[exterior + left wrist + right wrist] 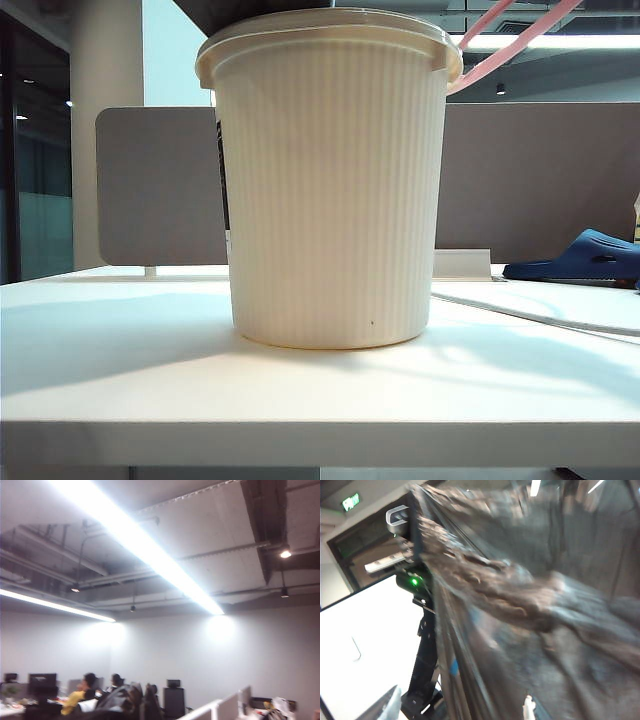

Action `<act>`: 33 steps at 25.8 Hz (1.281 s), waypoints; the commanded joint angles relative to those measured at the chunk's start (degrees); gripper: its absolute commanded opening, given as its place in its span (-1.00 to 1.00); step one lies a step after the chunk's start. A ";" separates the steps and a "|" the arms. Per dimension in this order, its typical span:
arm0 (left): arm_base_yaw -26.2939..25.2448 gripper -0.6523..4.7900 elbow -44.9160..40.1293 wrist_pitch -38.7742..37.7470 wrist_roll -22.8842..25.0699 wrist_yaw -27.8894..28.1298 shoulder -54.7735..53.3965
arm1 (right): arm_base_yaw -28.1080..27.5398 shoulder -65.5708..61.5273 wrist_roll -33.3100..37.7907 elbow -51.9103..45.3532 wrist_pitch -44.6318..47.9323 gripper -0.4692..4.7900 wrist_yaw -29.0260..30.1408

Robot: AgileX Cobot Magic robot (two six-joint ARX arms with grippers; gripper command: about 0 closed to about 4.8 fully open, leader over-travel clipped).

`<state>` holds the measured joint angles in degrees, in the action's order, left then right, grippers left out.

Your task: Open the ring lid of the trash can, pull out the black garbage bag inside, and place it on the table.

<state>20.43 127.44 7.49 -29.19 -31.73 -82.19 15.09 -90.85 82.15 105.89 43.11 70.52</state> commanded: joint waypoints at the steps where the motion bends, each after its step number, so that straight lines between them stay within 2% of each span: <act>1: -1.42 -0.78 2.75 0.31 0.28 0.44 0.48 | -0.02 0.35 -0.11 0.20 0.37 0.36 0.20; 5: -1.46 -0.78 5.42 -0.85 1.44 0.57 0.48 | -0.02 0.35 -0.13 0.20 0.33 0.36 0.44; 13: -1.46 -0.78 13.90 -14.36 12.33 2.62 0.68 | -0.02 0.35 -1.42 0.20 -1.14 0.36 1.66; 17: -1.46 -0.78 16.79 -22.47 19.45 7.08 1.53 | -0.02 0.35 -1.40 0.17 -1.14 0.36 1.75; 23: -1.46 -0.78 17.22 -30.58 25.94 15.19 3.10 | 0.02 0.37 -1.42 0.17 -1.09 0.36 2.51; 29: -1.46 -0.78 17.18 -36.61 31.10 22.14 4.39 | 0.02 0.39 -1.66 0.09 -0.83 0.35 2.58; 33: -1.46 -0.78 17.20 -39.45 32.54 25.92 4.70 | 0.02 0.39 -1.68 0.07 -0.83 0.34 2.84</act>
<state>19.00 144.35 -31.83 2.68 -7.33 -77.80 15.09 -90.85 80.86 105.86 41.60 73.23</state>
